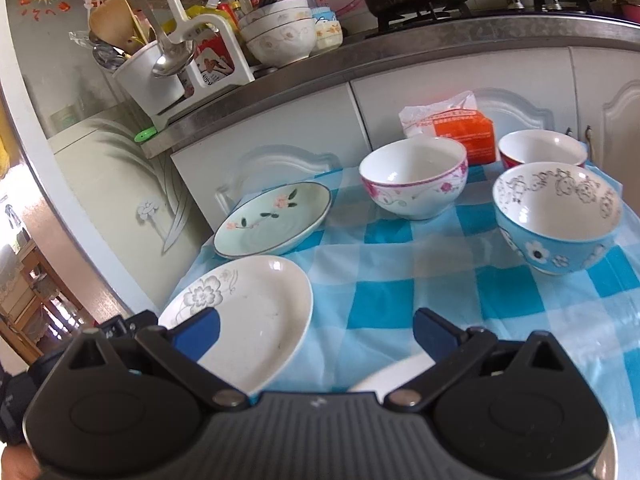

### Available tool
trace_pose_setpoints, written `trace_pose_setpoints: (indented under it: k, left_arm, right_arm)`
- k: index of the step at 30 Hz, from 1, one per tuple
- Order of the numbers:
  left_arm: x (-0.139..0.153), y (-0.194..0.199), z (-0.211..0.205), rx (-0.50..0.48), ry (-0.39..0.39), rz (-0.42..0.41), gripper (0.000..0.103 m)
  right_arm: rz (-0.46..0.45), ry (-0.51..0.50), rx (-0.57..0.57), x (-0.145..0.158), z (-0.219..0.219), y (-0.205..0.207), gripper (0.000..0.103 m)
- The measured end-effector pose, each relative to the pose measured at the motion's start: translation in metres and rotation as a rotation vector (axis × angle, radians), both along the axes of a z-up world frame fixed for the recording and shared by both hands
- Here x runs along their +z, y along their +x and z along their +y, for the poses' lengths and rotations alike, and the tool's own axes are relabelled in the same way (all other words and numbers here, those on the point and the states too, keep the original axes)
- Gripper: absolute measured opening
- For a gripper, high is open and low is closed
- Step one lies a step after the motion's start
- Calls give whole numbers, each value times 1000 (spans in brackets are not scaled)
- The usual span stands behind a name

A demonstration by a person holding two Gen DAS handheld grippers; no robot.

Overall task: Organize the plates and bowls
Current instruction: 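Move the left gripper to the pale green flowered plate, then grasp the rim of the pale green flowered plate with the left gripper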

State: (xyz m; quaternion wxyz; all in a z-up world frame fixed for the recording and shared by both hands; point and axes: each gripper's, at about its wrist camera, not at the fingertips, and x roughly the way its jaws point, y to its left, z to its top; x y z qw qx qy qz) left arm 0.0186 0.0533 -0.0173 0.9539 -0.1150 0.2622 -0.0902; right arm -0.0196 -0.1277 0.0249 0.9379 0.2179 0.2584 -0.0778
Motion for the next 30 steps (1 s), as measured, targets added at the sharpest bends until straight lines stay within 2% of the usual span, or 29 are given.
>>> trace_pose_setpoints:
  k: [4,7,10,11,14,19,24,30]
  left_arm:
    - [11,8,7,14,-25,3,93]
    - [22,23,12,-21,-80,12,92]
    - [30,39,14,-48,-86,18,87]
    - [32,46,13,-59,-87,26,81]
    - [34,70,10,-104,-103,63,77]
    - [33,108,-10,-139,-45,76,74]
    - [23,137,-35,-194,1,109,73]
    - [9,165,-53,-237,-19,181,63]
  right_arm:
    - [10,-18,40,7,-2,27,102]
    - [17,3,65,9,-9,49,101]
    - [21,19,69,10,-21,73,100]
    - [21,24,69,10,-25,81,98]
    - [26,28,70,6,-37,104,96]
    - [57,48,72,-8,-51,139,93]
    - [87,126,75,-23,-61,164,86]
    - [112,199,84,-36,-66,187,84]
